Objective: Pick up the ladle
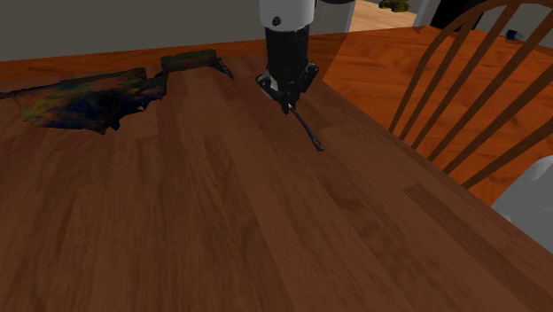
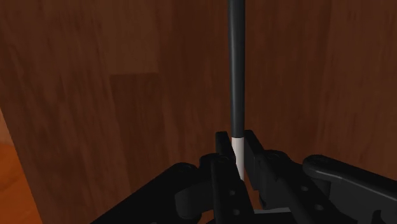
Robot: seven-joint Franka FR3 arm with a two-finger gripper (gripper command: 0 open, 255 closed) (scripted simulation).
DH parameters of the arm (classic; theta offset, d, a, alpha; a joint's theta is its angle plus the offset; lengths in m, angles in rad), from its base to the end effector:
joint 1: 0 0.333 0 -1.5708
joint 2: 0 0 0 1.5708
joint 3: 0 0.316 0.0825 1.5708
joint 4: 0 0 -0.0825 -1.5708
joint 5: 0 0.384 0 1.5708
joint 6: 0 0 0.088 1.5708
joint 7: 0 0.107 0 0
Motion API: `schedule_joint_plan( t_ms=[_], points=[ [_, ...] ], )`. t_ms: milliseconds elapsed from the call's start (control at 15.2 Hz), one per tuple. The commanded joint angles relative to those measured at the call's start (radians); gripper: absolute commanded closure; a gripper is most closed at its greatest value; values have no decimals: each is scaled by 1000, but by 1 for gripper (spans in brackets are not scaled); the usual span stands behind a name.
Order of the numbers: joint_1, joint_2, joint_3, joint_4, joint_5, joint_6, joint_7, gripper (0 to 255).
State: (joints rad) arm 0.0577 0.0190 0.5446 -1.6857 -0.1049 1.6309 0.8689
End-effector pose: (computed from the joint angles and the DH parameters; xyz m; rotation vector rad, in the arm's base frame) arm 0.4683 0.3062 0.5666 2.9990 -0.3864 0.0165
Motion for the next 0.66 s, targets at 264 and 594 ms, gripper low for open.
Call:
schedule_joint_plan(
  t_ms=[264,594],
  points=[
    [5,18,4,102,-9,-88,1,255],
    [9,31,7,159,-15,-134,1,255]
  ],
)
